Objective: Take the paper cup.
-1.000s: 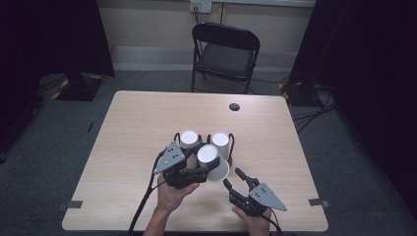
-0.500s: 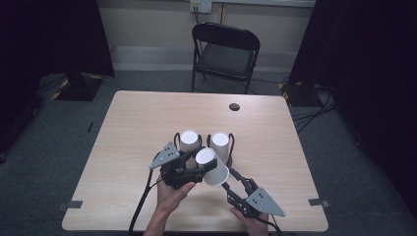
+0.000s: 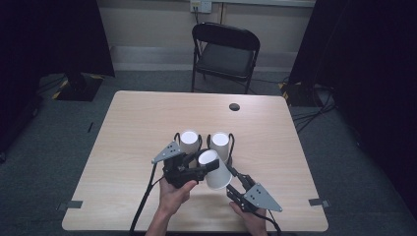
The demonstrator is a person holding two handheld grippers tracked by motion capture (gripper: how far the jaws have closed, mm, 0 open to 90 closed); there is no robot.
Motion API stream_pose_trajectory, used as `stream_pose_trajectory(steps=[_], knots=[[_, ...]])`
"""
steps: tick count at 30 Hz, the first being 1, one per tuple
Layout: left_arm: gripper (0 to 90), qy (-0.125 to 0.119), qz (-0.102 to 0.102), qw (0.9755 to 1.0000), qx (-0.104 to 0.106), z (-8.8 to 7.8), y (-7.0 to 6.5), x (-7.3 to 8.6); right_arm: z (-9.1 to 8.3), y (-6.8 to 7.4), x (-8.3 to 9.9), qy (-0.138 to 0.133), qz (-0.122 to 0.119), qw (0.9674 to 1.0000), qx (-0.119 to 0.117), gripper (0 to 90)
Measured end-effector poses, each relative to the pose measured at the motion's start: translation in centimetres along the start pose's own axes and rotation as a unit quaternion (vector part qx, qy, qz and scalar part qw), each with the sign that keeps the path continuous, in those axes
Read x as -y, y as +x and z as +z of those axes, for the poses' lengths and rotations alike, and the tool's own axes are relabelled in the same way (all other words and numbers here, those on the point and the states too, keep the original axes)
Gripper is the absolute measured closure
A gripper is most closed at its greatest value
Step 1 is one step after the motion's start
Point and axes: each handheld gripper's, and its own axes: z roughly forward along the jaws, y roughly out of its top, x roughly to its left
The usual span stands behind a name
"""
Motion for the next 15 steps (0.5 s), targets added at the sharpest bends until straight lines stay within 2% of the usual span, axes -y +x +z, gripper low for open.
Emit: stream_pose_trajectory(steps=[3, 6, 8, 15], knots=[[34.4, -0.002, -0.004, 1.0, 0.006, 0.11, -0.29, -0.04, 0.25, -0.1, -0.22, -0.005, -0.006, 1.0, 0.002, 68.9], [34.4, -0.007, -0.017, 0.9996, 0.022, 0.13, -0.43, -0.09, 0.41, -0.24, -0.38, -0.02, -0.003, 0.9998, 0.008, 71.4], [34.3, -0.008, -0.008, 0.9997, 0.021, 0.26, -0.7, -0.14, 0.53, -0.29, -0.56, -0.034, -0.005, 0.9993, 0.011, 71.8], [33.2, -0.005, -0.007, 0.9997, 0.025, 0.11, -0.35, -0.36, 0.41, -0.2, -0.62, -0.041, -0.011, 0.999, 0.015, 76.7]])
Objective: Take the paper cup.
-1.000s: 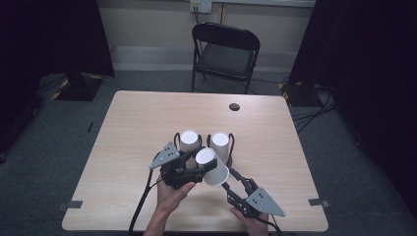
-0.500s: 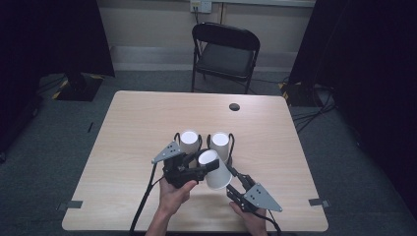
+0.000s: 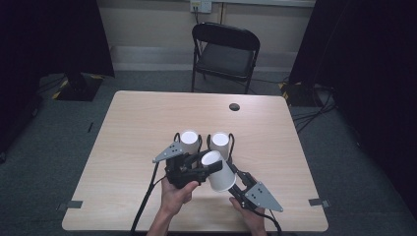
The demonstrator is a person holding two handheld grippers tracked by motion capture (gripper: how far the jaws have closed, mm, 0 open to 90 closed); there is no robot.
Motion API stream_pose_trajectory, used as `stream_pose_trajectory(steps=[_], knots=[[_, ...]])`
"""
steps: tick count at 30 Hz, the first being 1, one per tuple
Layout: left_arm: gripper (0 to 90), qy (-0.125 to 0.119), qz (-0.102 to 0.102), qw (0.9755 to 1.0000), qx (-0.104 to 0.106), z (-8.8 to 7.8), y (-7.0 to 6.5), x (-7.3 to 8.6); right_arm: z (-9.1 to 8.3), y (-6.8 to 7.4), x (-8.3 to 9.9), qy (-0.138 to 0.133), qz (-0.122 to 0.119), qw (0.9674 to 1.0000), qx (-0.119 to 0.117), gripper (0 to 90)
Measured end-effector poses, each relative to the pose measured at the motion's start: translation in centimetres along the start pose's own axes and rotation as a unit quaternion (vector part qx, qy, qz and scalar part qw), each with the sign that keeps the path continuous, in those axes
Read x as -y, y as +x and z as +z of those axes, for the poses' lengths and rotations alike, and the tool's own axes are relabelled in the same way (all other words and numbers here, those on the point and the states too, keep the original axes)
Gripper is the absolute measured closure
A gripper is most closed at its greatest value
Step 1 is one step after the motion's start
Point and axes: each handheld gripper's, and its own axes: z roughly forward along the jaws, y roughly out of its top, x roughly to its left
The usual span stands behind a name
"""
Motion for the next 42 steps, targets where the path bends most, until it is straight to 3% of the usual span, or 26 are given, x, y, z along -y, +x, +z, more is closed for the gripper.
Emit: stream_pose_trajectory(steps=[8, 22, 24, 25, 27, 35, 39, 42], knots=[[30.3, -0.003, 0.031, 0.9992, -0.025, -0.1, -0.4, -0.2, -0.1, 0.4, -0.1, -0.004, -0.006, 0.9999, -0.013, 82.0], [28.7, -0.01, 0.05, 0.998, -0.037, -0.2, -0.3, -0.1, -0.5, 0.2, -0.7, 0.017, -0.004, 0.9997, -0.016, 84.2], [28.7, -0.01, 0.057, 0.9973, -0.046, -0.3, -0.2, -0.1, -0.5, 0.1, -0.8, 0.023, 0.0, 0.9996, -0.018, 84.4], [29.6, -0.012, 0.062, 0.9963, -0.058, -0.3, -0.1, 0.0, -0.5, 0.1, -0.8, 0.039, 0.002, 0.9991, -0.018, 84.8], [29.1, -0.014, 0.059, 0.9965, -0.059, -0.4, 0.0, 0.0, -0.5, 0.0, -0.8, 0.045, 0.002, 0.9988, -0.019, 84.8], [25.8, -0.018, 0.078, 0.9943, -0.071, -0.9, 0.2, 0.3, -0.6, -0.4, -1.0, 0.073, 0.034, 0.996, -0.04, 84.8], [24.4, -0.014, 0.067, 0.9954, -0.067, -1.0, 0.5, 0.4, -0.6, -0.6, -1.1, 0.084, 0.048, 0.9945, -0.041, 84.8], [22.7, -0.016, 0.074, 0.9938, -0.082, -1.3, 0.7, 0.5, -0.7, -0.8, -1.1, 0.104, 0.056, 0.9923, -0.037, 84.8]])
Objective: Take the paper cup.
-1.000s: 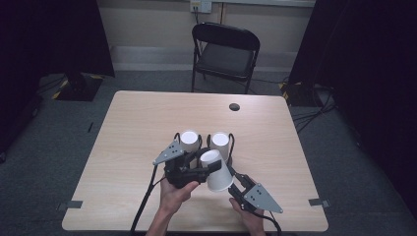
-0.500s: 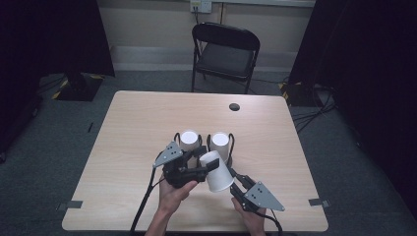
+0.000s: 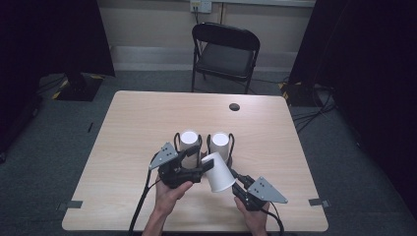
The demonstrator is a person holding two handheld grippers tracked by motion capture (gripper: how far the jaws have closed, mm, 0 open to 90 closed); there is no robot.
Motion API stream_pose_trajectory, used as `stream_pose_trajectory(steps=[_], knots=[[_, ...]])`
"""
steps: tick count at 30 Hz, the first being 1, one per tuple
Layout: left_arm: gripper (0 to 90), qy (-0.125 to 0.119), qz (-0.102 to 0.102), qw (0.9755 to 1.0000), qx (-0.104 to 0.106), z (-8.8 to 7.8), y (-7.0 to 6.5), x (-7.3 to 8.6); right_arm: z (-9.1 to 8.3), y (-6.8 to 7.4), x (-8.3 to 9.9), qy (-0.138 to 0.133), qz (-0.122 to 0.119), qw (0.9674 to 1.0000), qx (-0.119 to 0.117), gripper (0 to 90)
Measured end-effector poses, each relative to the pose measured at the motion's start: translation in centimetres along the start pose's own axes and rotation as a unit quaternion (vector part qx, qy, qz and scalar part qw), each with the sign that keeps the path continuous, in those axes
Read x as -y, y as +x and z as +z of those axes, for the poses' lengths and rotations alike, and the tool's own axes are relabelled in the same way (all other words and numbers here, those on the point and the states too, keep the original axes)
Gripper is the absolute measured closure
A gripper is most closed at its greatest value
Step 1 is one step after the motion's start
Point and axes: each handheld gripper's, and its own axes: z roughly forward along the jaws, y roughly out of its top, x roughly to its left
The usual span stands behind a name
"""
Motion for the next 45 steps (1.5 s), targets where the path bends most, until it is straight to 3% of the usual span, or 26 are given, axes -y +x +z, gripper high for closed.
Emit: stream_pose_trajectory(steps=[3, 10, 15, 17, 21, 22, 23, 30, 34, 36, 37, 39, 45], knots=[[22.2, -0.004, 0.017, 0.9997, -0.016, -0.3, 0.2, 0.2, -0.1, 0.0, 0.0, 0.01, -0.001, 1.0, 0.0, 84.8], [17.8, -0.009, 0.049, 0.9983, -0.029, -1.0, 0.6, 1.2, -0.3, -0.1, 0.1, 0.033, 0.004, 0.9993, -0.013, 84.8], [14.8, -0.01, 0.055, 0.9973, -0.049, -1.3, 0.8, 1.6, -0.3, -0.1, 0.1, 0.063, 0.002, 0.9978, -0.021, 84.9], [15.1, -0.013, 0.053, 0.9972, -0.05, -1.5, 1.0, 1.8, -0.3, 0.0, 0.0, 0.091, -0.014, 0.9955, -0.018, 85.1], [15.6, -0.012, 0.06, 0.9967, -0.052, -1.8, 1.2, 2.0, -0.2, -0.1, 0.0, 0.117, -0.013, 0.9929, -0.02, 85.1], [15.9, 0.008, 0.08, 0.9952, -0.055, -1.5, 1.2, 2.1, -0.1, -0.1, 0.0, 0.121, -0.014, 0.9924, -0.02, 85.1], [16.7, 0.008, 0.08, 0.9952, -0.055, -1.5, 1.2, 2.1, -0.1, -0.1, 0.0, 0.121, -0.014, 0.9924, -0.02, 85.1], [18.9, 0.038, 0.133, 0.9885, -0.06, -1.3, 0.8, 2.6, 0.0, -0.4, -0.2, 0.15, -0.007, 0.9885, -0.015, 85.1], [18.9, 0.04, 0.138, 0.9879, -0.059, -1.6, 0.5, 3.1, 0.0, -0.6, -0.2, 0.161, -0.005, 0.9868, -0.019, 85.1], [18.4, 0.039, 0.145, 0.9868, -0.062, -1.7, 0.2, 3.4, -0.1, -0.8, -0.4, 0.168, 0.001, 0.9852, -0.032, 85.0], [18.4, 0.043, 0.158, 0.9844, -0.064, -1.9, -0.1, 3.5, -0.1, -0.9, -0.5, 0.173, 0.0, 0.9844, -0.035, 85.0], [17.9, 0.043, 0.163, 0.984, -0.059, -1.9, -0.2, 3.5, -0.1, -0.9, -0.6, 0.179, 0.0, 0.9832, -0.037, 85.0], [17.4, 0.054, 0.182, 0.9809, -0.043, -2.1, -0.7, 3.6, 0.0, -1.1, -1.1, 0.214, 0.0, 0.975, -0.061, 85.0]])
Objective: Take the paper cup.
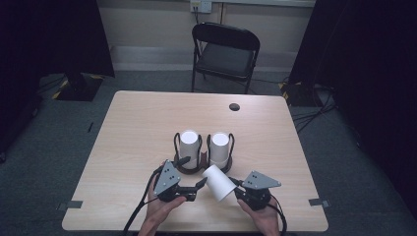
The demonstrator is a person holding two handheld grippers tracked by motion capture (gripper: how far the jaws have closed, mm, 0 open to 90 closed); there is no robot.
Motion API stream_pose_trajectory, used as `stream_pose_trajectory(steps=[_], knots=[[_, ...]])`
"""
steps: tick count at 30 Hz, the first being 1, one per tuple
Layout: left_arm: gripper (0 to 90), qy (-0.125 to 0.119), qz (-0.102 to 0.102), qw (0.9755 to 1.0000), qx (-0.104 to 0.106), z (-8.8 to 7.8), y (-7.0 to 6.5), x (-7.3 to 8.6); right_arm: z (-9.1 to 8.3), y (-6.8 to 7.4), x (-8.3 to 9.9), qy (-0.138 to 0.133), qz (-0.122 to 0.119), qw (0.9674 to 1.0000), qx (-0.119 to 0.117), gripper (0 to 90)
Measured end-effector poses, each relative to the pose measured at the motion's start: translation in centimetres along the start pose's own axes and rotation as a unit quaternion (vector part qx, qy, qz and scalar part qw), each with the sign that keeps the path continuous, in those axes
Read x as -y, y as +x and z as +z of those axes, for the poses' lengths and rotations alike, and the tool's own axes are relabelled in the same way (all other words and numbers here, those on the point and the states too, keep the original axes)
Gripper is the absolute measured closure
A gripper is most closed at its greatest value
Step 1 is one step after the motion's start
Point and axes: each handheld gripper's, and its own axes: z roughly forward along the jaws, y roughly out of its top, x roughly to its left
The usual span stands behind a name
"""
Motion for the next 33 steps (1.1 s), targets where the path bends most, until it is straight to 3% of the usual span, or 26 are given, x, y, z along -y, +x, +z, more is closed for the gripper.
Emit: stream_pose_trajectory(steps=[2, 7, 13, 17, 19, 21, 27, 30, 33], knots=[[21.3, 0.007, 0.003, 0.9999, 0.008, 0.1, -0.2, 0.2, 0.0, -0.1, -0.2, 0.007, 0.004, 0.9999, -0.007, 85.0], [20.9, 0.008, 0.016, 0.9997, 0.016, 0.0, -0.4, 0.3, 0.0, -0.4, -0.6, 0.02, 0.003, 0.9997, -0.014, 85.0], [17.8, 0.014, 0.046, 0.9982, 0.035, 0.0, -0.6, 0.4, 0.0, -0.7, -1.4, 0.049, -0.012, 0.9983, -0.029, 85.0], [16.0, 0.011, 0.048, 0.9979, 0.042, 0.3, -0.8, 0.6, 0.2, -0.7, -1.8, 0.068, -0.027, 0.9967, -0.034, 85.0], [16.0, 0.017, 0.059, 0.997, 0.047, 0.4, -1.1, 0.7, 0.2, -0.6, -2.0, 0.074, -0.031, 0.9961, -0.036, 85.0], [16.0, 0.028, 0.082, 0.9948, 0.053, 0.8, -1.6, 0.8, 0.2, -0.7, -2.1, 0.079, -0.031, 0.9955, -0.041, 85.0], [15.5, 0.025, 0.086, 0.9932, 0.073, 0.9, -2.2, 0.9, 0.3, -1.1, -2.3, 0.094, -0.024, 0.9938, -0.054, 84.9], [15.5, 0.041, 0.114, 0.9887, 0.088, 1.4, -3.0, 1.2, 0.3, -1.2, -2.2, 0.106, -0.02, 0.9925, -0.058, 84.9], [15.5, 0.047, 0.123, 0.987, 0.092, 1.6, -3.3, 1.4, 0.2, -1.4, -2.2, 0.11, -0.02, 0.9917, -0.062, 84.9]])
